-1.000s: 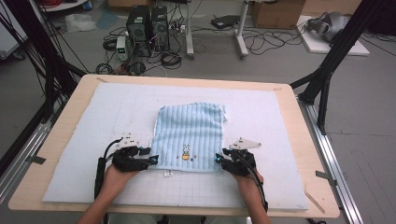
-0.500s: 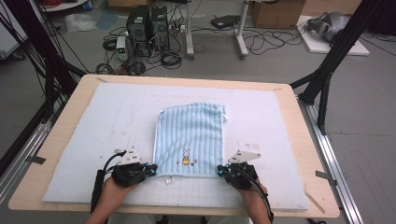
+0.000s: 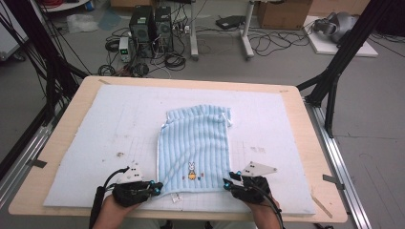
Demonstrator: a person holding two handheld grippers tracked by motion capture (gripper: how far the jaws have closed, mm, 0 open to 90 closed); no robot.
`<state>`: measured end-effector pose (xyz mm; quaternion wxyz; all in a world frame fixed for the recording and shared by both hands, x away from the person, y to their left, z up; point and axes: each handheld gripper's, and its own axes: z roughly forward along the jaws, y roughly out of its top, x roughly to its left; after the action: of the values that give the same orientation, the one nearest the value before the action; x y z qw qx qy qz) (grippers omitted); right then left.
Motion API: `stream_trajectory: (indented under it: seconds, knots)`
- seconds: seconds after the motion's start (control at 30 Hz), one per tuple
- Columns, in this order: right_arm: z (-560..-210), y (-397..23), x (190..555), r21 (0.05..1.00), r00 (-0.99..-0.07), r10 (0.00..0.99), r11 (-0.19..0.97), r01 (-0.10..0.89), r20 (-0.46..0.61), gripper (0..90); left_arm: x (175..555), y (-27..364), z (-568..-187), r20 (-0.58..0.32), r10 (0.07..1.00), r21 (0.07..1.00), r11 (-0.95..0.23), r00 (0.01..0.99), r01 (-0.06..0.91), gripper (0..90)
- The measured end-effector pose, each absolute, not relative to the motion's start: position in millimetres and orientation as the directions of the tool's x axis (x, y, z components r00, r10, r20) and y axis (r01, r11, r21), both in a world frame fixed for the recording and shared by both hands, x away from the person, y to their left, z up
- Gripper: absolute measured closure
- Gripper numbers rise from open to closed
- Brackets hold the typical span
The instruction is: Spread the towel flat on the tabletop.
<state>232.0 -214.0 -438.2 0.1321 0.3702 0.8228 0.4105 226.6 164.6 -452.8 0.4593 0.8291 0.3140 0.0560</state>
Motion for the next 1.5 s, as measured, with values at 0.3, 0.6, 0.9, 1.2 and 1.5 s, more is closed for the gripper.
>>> stream_trajectory:
  seconds: [0.3, 0.6, 0.9, 1.2, 1.5]
  knots:
    - [-445, -200, 237, 0.726, -0.761, 0.643, 0.484, 0.488, 0.083, 86.5, 225, 168, -455, -0.22, 0.563, 0.801, -0.362, 0.796, 0.477, 86.5]
    - [-443, -217, 214, 0.703, -0.835, 0.524, 0.531, 0.473, 0.166, 86.5, 209, 167, -455, -0.26, 0.495, 0.789, -0.386, 0.829, 0.477, 85.8]
    - [-436, -229, 205, 0.75, -0.824, 0.531, 0.458, 0.477, 0.2, 71.4, 209, 169, -449, -0.248, 0.487, 0.821, -0.353, 0.837, 0.449, 59.5]
    - [-433, -198, 244, 0.779, -0.772, 0.629, 0.435, 0.453, 0.098, 63.1, 254, 186, -437, -0.22, 0.649, 0.853, -0.233, 0.728, 0.466, 48.2]
    - [-446, -168, 267, 0.733, -0.802, 0.591, 0.509, 0.451, 0.082, 82.2, 282, 190, -435, -0.239, 0.699, 0.845, -0.191, 0.674, 0.499, 48.3]
